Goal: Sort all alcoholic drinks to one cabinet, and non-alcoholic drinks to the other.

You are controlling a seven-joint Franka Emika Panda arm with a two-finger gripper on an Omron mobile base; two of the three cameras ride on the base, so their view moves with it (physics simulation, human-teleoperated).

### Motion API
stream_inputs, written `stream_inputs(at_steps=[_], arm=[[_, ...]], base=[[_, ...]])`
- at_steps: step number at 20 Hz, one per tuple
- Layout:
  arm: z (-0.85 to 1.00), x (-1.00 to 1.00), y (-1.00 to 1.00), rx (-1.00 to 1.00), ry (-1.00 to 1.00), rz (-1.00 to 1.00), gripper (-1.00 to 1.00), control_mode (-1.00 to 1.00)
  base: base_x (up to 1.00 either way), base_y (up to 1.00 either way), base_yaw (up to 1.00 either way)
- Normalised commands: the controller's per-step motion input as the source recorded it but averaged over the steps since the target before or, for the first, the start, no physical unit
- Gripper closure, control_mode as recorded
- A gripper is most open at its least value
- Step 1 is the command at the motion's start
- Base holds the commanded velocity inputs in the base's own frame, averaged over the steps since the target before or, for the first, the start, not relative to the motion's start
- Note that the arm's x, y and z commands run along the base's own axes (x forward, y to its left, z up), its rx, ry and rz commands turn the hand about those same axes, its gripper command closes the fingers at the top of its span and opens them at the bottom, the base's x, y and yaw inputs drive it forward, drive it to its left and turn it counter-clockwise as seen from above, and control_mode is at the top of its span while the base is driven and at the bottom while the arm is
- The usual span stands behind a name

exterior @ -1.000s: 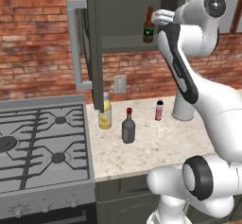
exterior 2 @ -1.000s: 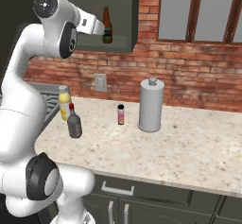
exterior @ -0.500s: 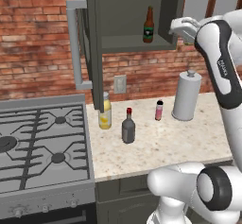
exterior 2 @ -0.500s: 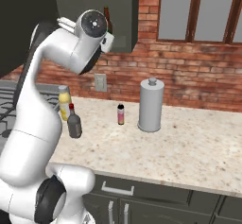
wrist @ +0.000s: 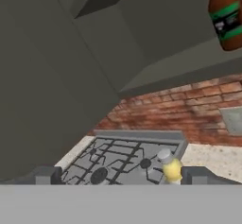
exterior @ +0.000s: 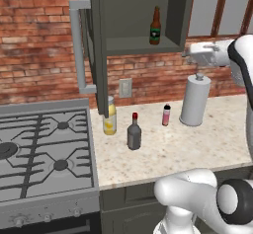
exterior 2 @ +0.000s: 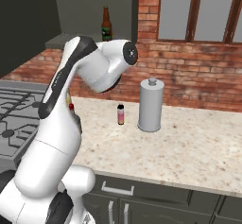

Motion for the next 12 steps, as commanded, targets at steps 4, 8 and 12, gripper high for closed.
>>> stream_inputs(at_steps=[4, 8, 12], arm=[[-0.36, -0.03, 0.0, 0.0, -0.13, 0.33, -1.0, -1.0], [-0.35, 0.0, 0.0, 0.0, -0.13, 0.3, -1.0, -1.0], [-0.37, 0.0, 0.0, 0.0, -0.19, 0.3, -1.0, -1.0]], base=[[0.0, 0.0, 0.0], [0.0, 0.0, 0.0], [0.0, 0.0, 0.0]])
